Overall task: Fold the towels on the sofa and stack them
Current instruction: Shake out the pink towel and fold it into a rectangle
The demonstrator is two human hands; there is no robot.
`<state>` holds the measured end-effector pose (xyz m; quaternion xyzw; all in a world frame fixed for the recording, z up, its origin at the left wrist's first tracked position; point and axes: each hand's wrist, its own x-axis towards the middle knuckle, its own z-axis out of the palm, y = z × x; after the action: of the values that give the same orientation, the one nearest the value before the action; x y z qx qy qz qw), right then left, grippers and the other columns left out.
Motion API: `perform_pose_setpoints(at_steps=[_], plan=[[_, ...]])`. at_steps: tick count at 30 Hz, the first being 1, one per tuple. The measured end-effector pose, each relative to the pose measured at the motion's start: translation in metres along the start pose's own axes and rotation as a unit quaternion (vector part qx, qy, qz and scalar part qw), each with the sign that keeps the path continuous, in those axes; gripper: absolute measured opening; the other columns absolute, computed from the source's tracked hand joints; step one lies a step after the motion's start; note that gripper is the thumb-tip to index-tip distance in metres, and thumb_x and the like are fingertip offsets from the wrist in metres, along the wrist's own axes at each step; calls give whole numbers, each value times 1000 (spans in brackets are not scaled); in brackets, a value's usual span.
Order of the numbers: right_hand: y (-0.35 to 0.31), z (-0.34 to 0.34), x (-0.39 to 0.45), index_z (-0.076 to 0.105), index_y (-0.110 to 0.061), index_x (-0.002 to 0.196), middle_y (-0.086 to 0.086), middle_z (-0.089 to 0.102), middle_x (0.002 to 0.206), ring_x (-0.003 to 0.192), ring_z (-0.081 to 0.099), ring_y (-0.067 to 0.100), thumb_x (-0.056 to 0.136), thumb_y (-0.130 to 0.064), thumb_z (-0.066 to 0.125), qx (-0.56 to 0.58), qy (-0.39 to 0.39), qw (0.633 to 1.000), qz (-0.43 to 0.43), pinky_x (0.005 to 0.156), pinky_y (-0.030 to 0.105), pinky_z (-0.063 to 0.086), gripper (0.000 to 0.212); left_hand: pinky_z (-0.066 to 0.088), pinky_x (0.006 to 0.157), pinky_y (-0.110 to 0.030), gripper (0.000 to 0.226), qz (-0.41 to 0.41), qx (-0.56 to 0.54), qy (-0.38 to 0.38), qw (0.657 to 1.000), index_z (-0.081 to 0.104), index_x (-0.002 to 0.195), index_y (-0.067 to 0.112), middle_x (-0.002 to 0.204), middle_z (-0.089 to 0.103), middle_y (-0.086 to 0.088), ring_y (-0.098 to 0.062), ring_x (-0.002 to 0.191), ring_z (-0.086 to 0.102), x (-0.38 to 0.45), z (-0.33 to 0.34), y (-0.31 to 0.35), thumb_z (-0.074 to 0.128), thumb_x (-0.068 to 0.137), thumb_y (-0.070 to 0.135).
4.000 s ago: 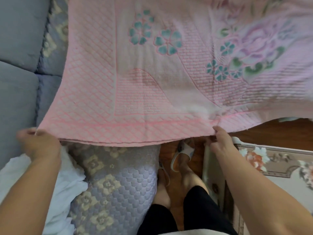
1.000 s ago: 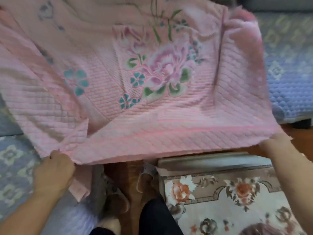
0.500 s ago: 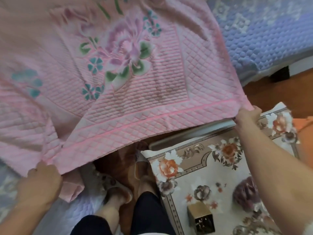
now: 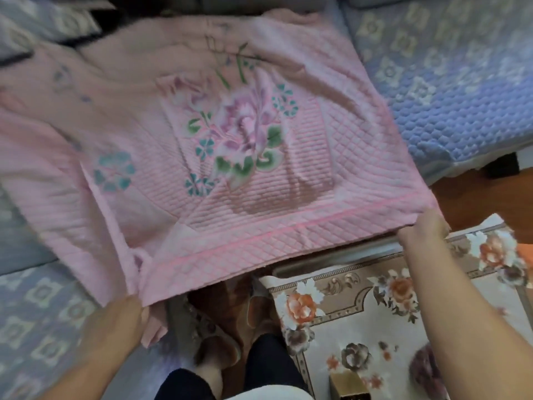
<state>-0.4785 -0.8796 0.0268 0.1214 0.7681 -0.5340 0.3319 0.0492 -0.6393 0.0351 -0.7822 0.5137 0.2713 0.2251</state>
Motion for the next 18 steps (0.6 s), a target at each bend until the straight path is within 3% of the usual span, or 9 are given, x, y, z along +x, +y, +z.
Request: perform_pose_setpoints(at_steps=[2,5,7,8,11,13,14,16,18], plan=[[-14,16,-45,56,-13,124,6,60,127,112,63,25,100,-15,41,27,-38,999,-28,97,45,53,29,50,70,-36,39,-90,-96,6,991,70,96,9,89,67,-15,-34,82,65,-18,-24,5,47,101,41],[-32,32,-122,58,-8,129,1,63,122,107,64,13,100,-13,44,-36,-91,978,-185,94,21,53,33,50,88,-46,24,-202,-223,77,950,69,110,-7,110,67,-29,-46,104,63,-42,-62,-23,59,94,6],[-31,41,-165,61,-10,123,2,63,116,105,60,12,101,-15,45,-107,-153,947,-260,85,8,46,28,48,92,-53,41,-225,-231,158,933,68,118,-6,115,66,-33,-52,105,61,-61,-88,-58,57,85,15],[-27,45,-190,63,-18,116,2,63,111,102,59,14,101,-23,47,-148,-190,927,-287,83,12,46,22,47,93,-53,52,-243,-282,205,905,65,124,-6,119,64,-34,-53,107,60,-72,-100,-73,49,83,23],[-14,63,-273,60,-33,94,1,61,100,94,56,20,99,-43,47,-251,-277,868,-327,87,36,46,17,43,98,-48,50,-345,-491,276,751,45,144,-1,137,54,-28,-44,119,55,-109,-148,-111,49,97,18],[0,67,-343,63,-26,104,1,60,100,92,51,17,104,-35,45,-290,-353,818,-350,81,35,41,20,52,80,-37,38,-366,-640,257,625,50,135,-7,125,60,-27,-34,102,61,-123,-166,-156,53,99,3],[10,64,-375,63,-24,108,1,61,99,91,51,18,105,-31,45,-298,-386,791,-369,80,35,40,20,56,70,-33,31,-360,-720,235,545,54,128,-10,114,65,-23,-28,91,64,-130,-172,-173,53,99,1],[32,51,-435,59,-28,106,-4,60,90,85,56,23,104,-38,42,-323,-440,727,-417,76,39,44,20,57,56,-24,13,-310,-802,185,476,59,105,-9,82,72,-13,-15,64,68,-150,-186,-177,49,99,-4],[58,37,-491,58,-35,103,-9,62,82,77,58,20,102,-50,40,-332,-501,642,-476,72,38,48,24,55,50,-21,9,-240,-837,175,459,58,97,-7,77,70,-13,-15,60,66,-169,-204,-159,50,97,-7]])
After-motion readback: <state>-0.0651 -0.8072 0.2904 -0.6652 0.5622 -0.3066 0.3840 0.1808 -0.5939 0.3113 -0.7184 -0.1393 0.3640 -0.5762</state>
